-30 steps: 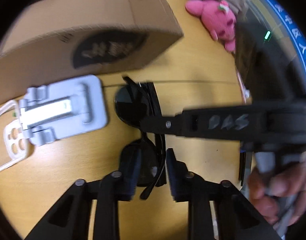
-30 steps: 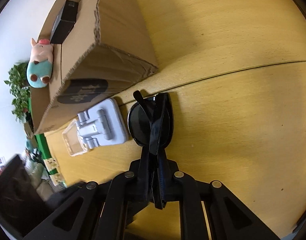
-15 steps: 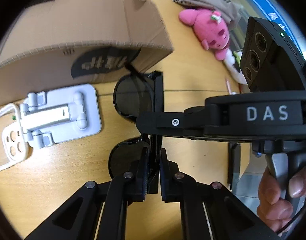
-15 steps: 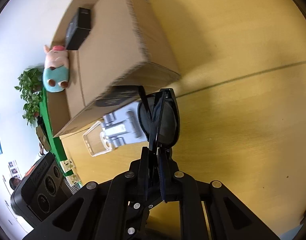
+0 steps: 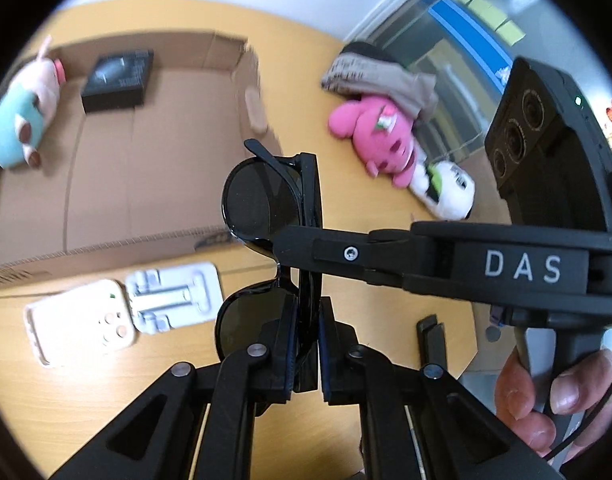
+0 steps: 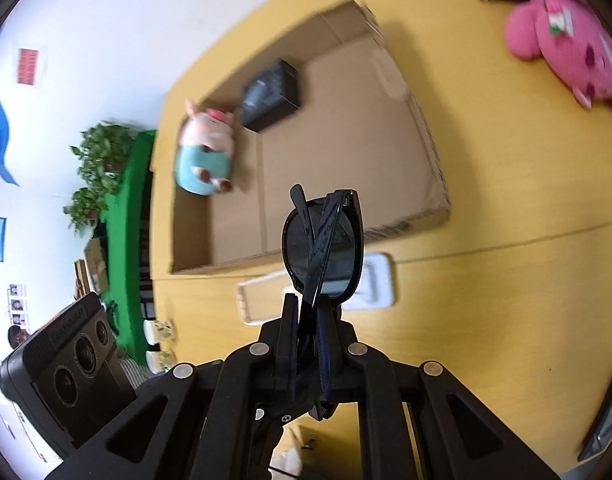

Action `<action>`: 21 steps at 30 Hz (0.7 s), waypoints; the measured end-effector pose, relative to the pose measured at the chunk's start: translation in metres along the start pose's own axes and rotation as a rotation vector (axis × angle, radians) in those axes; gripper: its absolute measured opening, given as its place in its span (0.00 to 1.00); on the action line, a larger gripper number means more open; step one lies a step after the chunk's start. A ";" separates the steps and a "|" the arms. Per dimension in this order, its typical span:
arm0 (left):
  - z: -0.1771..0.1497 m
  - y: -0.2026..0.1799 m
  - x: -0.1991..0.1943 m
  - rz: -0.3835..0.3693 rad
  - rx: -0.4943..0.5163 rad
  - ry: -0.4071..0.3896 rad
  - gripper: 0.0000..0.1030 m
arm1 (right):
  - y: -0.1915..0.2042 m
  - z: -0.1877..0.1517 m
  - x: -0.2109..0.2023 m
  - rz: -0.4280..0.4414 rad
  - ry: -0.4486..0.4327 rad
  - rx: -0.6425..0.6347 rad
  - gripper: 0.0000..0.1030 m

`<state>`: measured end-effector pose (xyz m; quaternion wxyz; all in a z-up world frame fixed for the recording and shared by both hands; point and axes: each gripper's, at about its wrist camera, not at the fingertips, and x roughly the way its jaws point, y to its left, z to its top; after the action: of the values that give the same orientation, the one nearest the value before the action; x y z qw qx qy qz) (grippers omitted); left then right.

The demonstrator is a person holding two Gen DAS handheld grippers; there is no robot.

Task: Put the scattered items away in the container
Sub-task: 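Carry the sunglasses with the right gripper into the box and release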

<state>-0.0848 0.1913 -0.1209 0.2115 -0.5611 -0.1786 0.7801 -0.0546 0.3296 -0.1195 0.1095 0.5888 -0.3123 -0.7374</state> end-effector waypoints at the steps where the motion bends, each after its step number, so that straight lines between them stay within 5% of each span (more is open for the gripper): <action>1: 0.004 -0.002 -0.007 -0.001 0.000 -0.017 0.08 | 0.006 0.001 -0.004 0.007 -0.010 -0.006 0.08; 10: 0.062 -0.013 -0.070 0.007 0.046 -0.154 0.08 | 0.073 0.045 -0.053 0.031 -0.147 -0.116 0.08; 21: 0.169 -0.008 -0.102 -0.009 0.042 -0.253 0.08 | 0.123 0.149 -0.082 0.031 -0.224 -0.197 0.08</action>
<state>-0.2162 0.1375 0.0167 0.2023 -0.4528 -0.1899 0.8473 -0.1963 0.3261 0.0349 0.1425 0.4845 -0.2576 -0.8238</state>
